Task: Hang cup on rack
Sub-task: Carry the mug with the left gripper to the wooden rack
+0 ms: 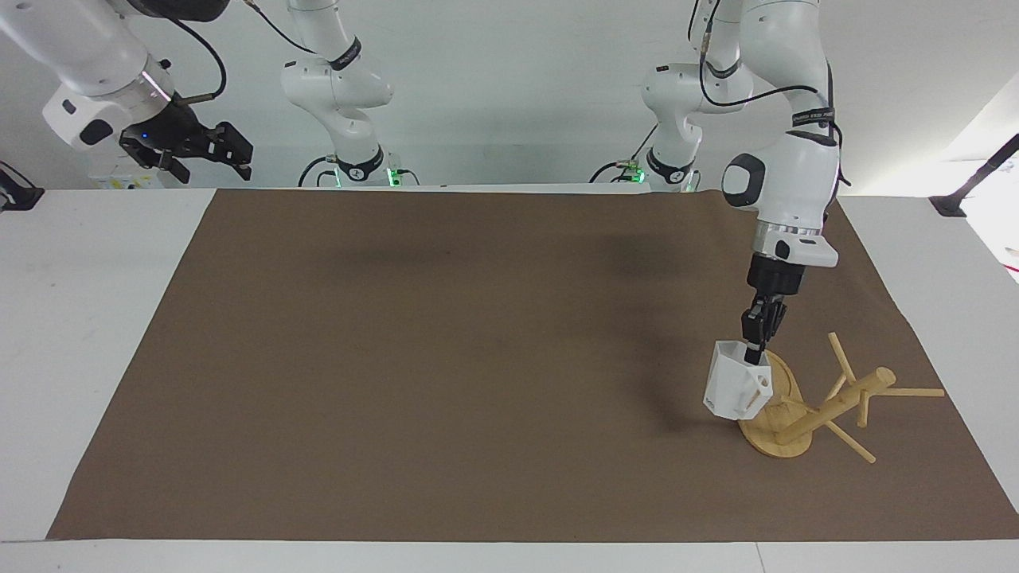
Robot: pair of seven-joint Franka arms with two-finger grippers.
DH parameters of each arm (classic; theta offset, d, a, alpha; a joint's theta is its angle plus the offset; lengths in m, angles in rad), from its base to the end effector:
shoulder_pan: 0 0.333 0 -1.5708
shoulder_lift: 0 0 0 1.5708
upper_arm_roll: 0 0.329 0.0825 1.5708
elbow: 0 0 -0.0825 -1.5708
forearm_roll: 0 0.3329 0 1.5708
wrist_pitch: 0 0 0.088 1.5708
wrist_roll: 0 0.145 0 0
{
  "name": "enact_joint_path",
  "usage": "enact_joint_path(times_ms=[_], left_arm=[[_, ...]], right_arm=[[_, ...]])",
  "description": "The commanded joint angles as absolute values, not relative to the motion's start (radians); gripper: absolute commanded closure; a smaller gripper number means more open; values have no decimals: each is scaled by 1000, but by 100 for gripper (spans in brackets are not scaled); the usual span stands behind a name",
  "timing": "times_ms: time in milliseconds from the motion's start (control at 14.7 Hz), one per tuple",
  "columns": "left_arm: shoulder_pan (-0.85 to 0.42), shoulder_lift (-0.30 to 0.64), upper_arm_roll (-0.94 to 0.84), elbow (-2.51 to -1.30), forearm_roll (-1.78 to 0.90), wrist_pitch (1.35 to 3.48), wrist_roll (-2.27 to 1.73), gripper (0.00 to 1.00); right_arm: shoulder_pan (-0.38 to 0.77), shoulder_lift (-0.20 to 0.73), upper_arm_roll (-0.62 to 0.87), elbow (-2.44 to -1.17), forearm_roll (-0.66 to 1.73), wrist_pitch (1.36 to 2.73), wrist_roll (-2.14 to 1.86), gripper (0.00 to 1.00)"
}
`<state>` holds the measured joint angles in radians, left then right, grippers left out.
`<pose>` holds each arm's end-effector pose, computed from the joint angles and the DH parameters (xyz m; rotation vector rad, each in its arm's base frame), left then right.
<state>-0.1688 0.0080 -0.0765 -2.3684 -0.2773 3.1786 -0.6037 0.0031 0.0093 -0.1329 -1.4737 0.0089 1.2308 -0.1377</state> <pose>0.5282 -0.1058 0.4384 2.4378 0.8080 0.9258 0.4553 -0.0576 0.6103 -3.0766 -0.0149 0.3849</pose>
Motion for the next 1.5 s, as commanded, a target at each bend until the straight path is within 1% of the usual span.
enact_joint_path(times_ms=[0, 205, 273, 477, 750, 955, 1091, 1432], left_arm=[[-253, -20, -72, -2442, -400, 3374, -617, 100], [-247, -3, -72, -2442, -413, 3390, -618, 100], [-241, 24, -72, -2430, -410, 3390, -618, 100], [-235, 52, -72, -2395, -411, 3390, -620, 100], [-204, 121, -72, -2332, -413, 3384, -620, 100], [-192, 136, -72, -2319, -408, 3378, -618, 100], [-192, 163, -72, -2290, -408, 3373, -618, 100], [-154, 163, -71, -2275, -408, 3307, -617, 100]], right_arm=[[3, -5, -129, -1499, -6, 1249, -130, 0], [0, -5, -129, -1499, -6, 1249, -132, 0], [2, -5, -129, -1499, -6, 1249, -132, 0], [2, -5, -129, -1499, -6, 1249, -132, 0], [2, -5, -129, -1499, -5, 1249, -132, 0], [2, -5, -129, -1499, -5, 1249, -132, 0], [2, -5, -129, -1499, -5, 1249, -132, 0], [2, -5, -129, -1499, -5, 1250, -132, 0]])
